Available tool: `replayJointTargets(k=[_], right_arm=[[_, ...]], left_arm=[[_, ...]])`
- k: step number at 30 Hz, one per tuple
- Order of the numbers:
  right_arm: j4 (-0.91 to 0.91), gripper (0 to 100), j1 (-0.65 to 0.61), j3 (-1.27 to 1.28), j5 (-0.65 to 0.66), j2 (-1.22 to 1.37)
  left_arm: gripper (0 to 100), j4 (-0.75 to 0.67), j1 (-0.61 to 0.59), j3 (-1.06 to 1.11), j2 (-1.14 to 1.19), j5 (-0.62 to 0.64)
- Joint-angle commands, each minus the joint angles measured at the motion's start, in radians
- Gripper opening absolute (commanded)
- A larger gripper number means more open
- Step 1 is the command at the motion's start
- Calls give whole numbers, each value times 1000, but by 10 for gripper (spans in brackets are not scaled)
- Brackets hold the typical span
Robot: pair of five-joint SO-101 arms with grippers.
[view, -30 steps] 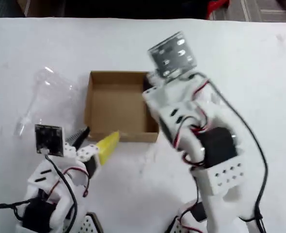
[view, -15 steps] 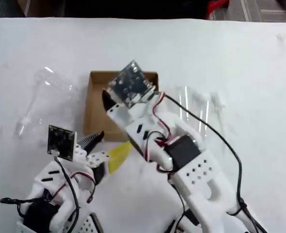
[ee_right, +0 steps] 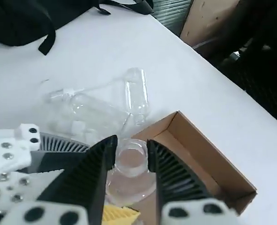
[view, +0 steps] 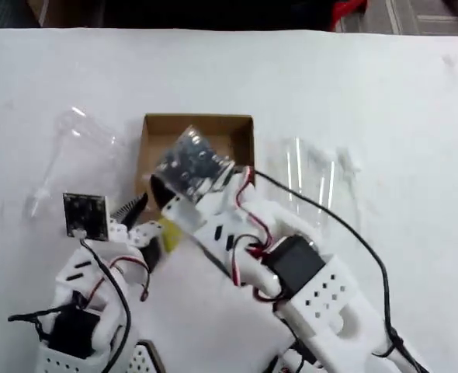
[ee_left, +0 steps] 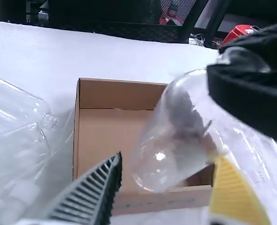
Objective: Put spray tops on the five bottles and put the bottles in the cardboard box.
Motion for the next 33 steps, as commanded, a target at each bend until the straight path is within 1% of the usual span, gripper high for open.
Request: replayJointTargets(k=[1,12,14,17,20,23,27,31,33], right_arm=[[7,16,71,-48,-8,-25],[41,16,82,-51,0,-28],[2,16,87,-58,2,-19],[-119,15,130,-60,2,-1],[-266,15,189,-60,-5,73],[-352,15,219,-74,-6,196],[-360,15,213,-166,-8,372],[-364,15,216,-325,-8,562],[-361,15,216,-405,-9,671]], left_arm=[[282,-31,-24,-6,-8,8],[282,-31,-25,-6,-8,2],[282,-31,-28,-6,-8,3],[282,-31,-71,-8,-8,2],[282,-37,-151,-14,-8,2],[282,-68,-274,-14,-8,0],[282,-118,-463,-8,-8,21],[282,-123,-631,-12,-8,158],[282,-123,-694,-12,-8,187]])
